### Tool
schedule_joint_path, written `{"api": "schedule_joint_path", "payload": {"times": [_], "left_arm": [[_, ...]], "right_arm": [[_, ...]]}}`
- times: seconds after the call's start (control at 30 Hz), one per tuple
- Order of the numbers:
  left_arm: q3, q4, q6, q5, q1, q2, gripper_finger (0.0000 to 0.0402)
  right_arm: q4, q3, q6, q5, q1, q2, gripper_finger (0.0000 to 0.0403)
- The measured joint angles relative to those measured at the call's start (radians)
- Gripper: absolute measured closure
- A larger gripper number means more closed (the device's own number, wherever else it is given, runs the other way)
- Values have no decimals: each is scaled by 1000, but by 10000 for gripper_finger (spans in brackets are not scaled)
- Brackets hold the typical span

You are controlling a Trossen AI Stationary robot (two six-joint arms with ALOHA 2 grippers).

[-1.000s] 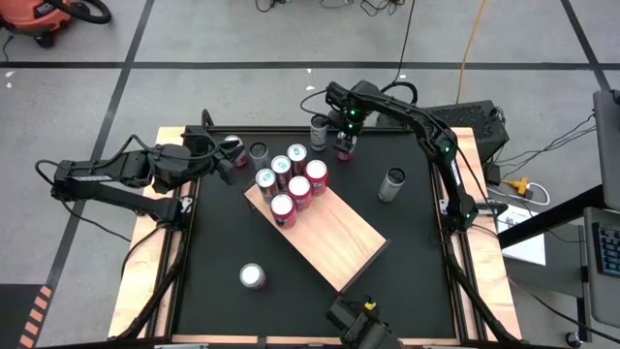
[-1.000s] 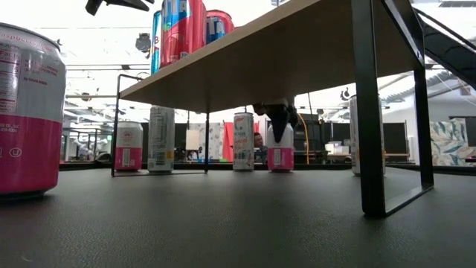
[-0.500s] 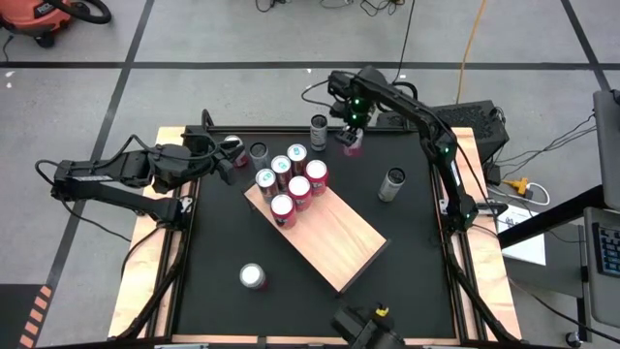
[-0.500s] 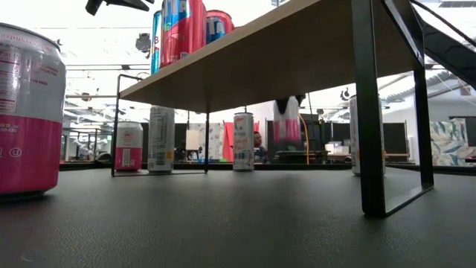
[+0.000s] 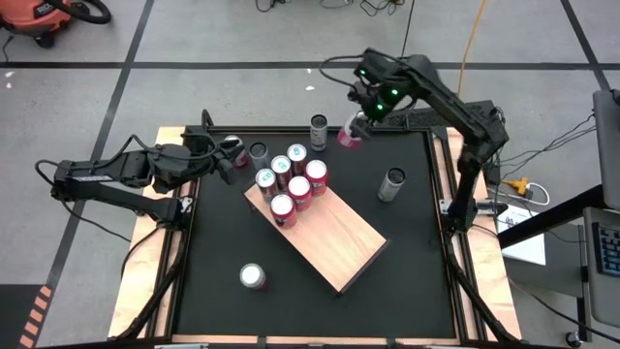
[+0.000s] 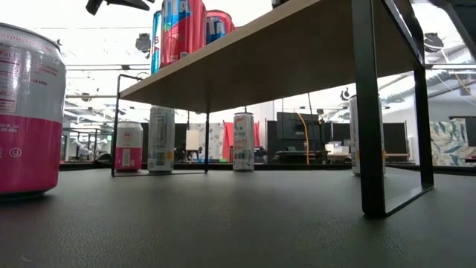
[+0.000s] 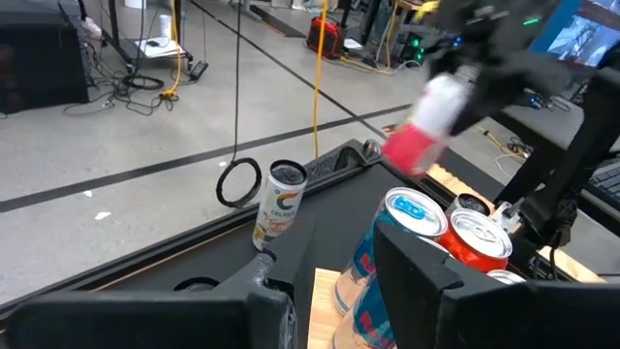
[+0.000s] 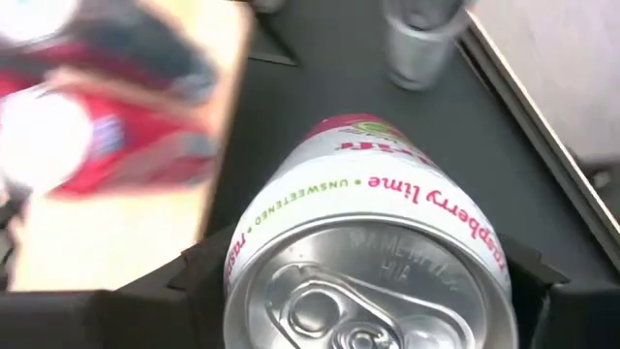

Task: Place canned beverage on shelf
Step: Put the right pink soda can on the shelf

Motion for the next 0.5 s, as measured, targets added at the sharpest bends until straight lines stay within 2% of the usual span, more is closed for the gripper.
{"api": "schedule_joint_path", "payload": {"times": [0.13,0.23,0.3,0.5], "left_arm": [[0,49,-6,9,0,1,297],[0,145,-4,38,0,14,297],[0,214,0,70,-1,28,297],[0,421,-5,222,-12,111,297]], "right_arm": [[0,-1,-61,-2,65,-76,124],[0,-1,-79,-23,116,-144,124],[-1,0,-79,-52,154,-181,124],[0,-1,-57,-52,261,-266,124]]}}
